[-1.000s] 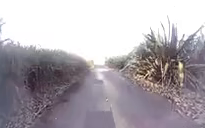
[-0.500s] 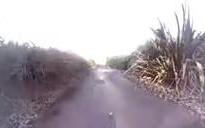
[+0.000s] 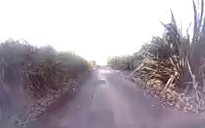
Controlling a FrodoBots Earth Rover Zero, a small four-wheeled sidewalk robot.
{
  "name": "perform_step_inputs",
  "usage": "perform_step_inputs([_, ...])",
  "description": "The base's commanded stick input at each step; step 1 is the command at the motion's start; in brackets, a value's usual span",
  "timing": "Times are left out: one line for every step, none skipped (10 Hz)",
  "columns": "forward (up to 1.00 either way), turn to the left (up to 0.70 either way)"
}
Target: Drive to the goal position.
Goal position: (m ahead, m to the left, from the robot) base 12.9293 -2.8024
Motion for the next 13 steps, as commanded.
perform_step_inputs([0.85,0.00])
perform_step_inputs([0.85,0.00])
perform_step_inputs([0.85,0.00])
perform_step_inputs([0.85,0.00])
perform_step_inputs([0.85,0.00])
perform_step_inputs([0.85,0.00])
perform_step_inputs([0.85,0.00])
perform_step_inputs([0.85,0.00])
perform_step_inputs([0.85,0.00])
perform_step_inputs([0.85,0.00])
perform_step_inputs([0.85,0.00])
perform_step_inputs([0.85,0.00])
perform_step_inputs([0.85,0.00])
